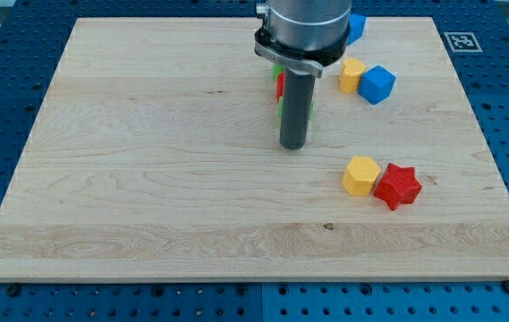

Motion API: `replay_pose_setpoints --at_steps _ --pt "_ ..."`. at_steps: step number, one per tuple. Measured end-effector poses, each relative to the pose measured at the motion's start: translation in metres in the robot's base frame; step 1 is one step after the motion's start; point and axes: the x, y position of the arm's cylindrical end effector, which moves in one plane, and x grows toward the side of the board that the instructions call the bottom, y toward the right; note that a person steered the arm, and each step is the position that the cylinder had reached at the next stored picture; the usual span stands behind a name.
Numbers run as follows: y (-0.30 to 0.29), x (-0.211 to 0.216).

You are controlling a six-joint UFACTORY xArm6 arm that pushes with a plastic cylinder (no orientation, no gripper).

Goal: Move the arm above the red star

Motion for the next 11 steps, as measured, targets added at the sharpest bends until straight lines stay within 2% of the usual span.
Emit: replay_pose_setpoints --at_steps 1,7,10,11 --pt "0.005 0.011" --pt "0.159 -0.005" --pt "0.112 0.006" --pt "0.113 0.022"
